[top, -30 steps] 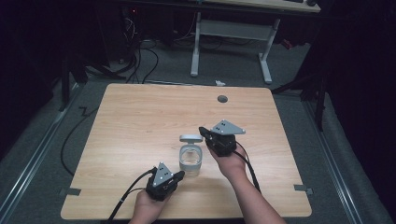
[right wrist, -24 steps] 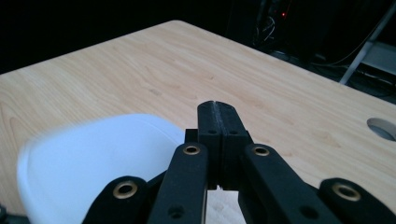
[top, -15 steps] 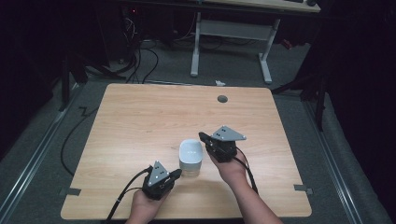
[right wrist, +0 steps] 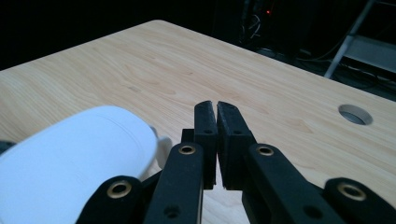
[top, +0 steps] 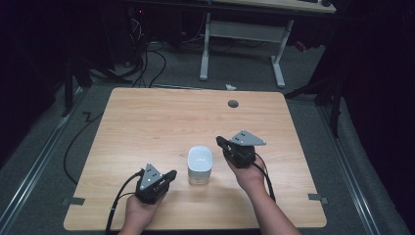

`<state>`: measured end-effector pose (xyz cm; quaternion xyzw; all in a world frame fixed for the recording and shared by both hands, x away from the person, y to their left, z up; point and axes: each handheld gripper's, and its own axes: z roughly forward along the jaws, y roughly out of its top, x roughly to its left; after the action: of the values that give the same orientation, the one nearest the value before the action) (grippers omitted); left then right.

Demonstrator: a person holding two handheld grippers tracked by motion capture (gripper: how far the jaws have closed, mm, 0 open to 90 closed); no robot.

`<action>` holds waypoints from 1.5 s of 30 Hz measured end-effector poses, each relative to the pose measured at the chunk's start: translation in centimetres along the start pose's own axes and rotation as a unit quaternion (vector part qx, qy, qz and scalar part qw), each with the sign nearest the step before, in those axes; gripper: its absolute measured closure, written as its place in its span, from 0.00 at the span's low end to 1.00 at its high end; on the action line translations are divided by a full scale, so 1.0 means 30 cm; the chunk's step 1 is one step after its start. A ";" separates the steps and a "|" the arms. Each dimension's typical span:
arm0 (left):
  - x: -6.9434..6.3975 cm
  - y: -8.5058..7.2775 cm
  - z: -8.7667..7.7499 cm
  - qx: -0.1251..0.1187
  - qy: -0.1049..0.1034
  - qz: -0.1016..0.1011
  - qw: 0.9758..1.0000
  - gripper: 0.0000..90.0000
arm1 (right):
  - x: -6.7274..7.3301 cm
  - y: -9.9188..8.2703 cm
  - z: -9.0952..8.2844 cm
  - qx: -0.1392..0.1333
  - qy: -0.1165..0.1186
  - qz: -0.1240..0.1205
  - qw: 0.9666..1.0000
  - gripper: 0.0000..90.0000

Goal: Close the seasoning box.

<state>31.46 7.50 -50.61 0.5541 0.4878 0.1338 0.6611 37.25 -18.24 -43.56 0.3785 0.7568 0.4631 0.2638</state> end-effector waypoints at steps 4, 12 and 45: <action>0.040 0.027 -0.010 -0.009 0.017 -0.004 1.000 0.97 | -0.039 -0.028 -0.028 0.004 -0.014 0.007 1.000 0.96; 0.110 0.084 -0.044 -0.030 0.046 -0.009 0.998 0.95 | -0.126 -0.090 -0.105 0.002 -0.042 0.028 0.999 0.94; 0.245 0.002 -0.123 0.037 0.143 0.031 0.989 0.68 | -0.201 -0.456 -0.286 0.048 -0.109 0.090 0.989 0.74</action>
<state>32.14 15.02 -53.89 0.5688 0.5641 0.2139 0.5591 29.78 -31.36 -51.89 0.5059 0.7076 0.4038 0.2834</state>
